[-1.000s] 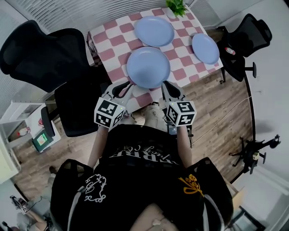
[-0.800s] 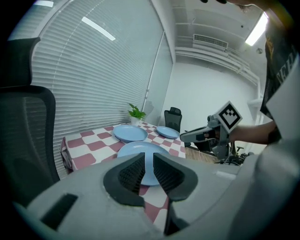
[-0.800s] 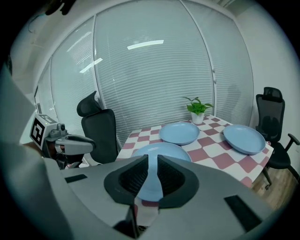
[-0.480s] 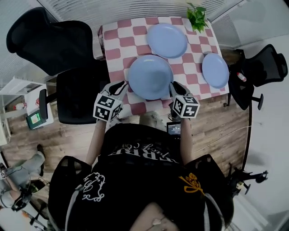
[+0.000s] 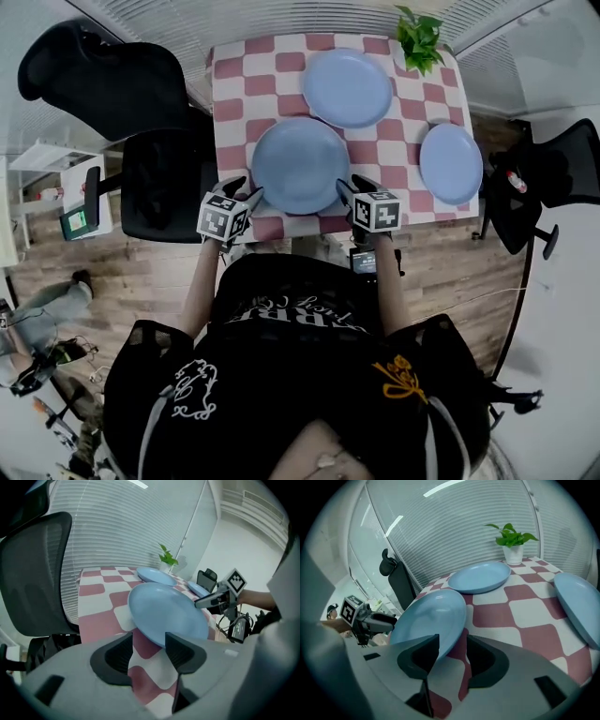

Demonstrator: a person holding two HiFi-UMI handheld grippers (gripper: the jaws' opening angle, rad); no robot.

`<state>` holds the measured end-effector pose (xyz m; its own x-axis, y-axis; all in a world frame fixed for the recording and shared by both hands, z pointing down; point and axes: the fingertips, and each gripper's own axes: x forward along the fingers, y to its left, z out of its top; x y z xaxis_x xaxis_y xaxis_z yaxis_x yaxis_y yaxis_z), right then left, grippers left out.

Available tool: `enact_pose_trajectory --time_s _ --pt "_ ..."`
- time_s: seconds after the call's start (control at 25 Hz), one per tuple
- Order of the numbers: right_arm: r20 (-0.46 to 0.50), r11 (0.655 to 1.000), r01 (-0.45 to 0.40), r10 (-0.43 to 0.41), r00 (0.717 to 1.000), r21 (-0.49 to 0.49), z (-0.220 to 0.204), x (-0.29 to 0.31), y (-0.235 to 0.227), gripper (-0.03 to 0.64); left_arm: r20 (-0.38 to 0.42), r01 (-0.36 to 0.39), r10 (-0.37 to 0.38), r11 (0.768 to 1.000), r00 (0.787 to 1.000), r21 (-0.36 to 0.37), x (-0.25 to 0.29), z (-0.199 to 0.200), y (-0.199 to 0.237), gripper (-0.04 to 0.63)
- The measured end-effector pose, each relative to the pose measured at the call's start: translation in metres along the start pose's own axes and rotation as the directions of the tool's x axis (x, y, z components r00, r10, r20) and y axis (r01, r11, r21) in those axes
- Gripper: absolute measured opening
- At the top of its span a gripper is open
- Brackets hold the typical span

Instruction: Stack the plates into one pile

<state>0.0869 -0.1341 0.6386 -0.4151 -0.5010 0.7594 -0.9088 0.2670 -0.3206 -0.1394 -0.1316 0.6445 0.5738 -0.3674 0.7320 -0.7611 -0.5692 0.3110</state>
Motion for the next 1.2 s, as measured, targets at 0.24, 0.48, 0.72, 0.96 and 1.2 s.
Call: enact_pose_trajectory --time_s 0.24,0.48,0.72,0.96,1.2 --pt "-0.021 0.998 -0.064 0.064 0.998 -0.014 -0.009 0.009 0.004 0.137 -0.02 -0.033 0.032 0.999 0.999 -0.044 0.017 -0.002 -0.007 0.212" --pt "-0.045 0.994 -0.107 0.107 0.993 0.004 -0.009 0.004 0.006 0.129 -0.05 -0.066 0.065 0.998 0.997 -0.014 0.017 -0.001 -0.015 0.212" --pt "-0.033 0.988 -0.151 0.151 0.988 -0.015 0.011 -0.011 0.018 0.127 0.029 -0.103 0.104 0.994 0.994 -0.037 -0.015 0.017 -0.022 0.212" --pt "0.066 0.986 -0.167 0.168 0.984 -0.015 0.053 -0.027 0.017 0.113 0.121 -0.136 0.136 0.991 0.983 -0.011 -0.032 0.057 -0.026 0.212" --pt "0.142 0.993 -0.118 0.113 0.983 0.025 0.101 -0.034 -0.026 0.103 0.172 -0.092 0.074 0.991 0.982 0.098 -0.005 0.126 -0.028 0.212"
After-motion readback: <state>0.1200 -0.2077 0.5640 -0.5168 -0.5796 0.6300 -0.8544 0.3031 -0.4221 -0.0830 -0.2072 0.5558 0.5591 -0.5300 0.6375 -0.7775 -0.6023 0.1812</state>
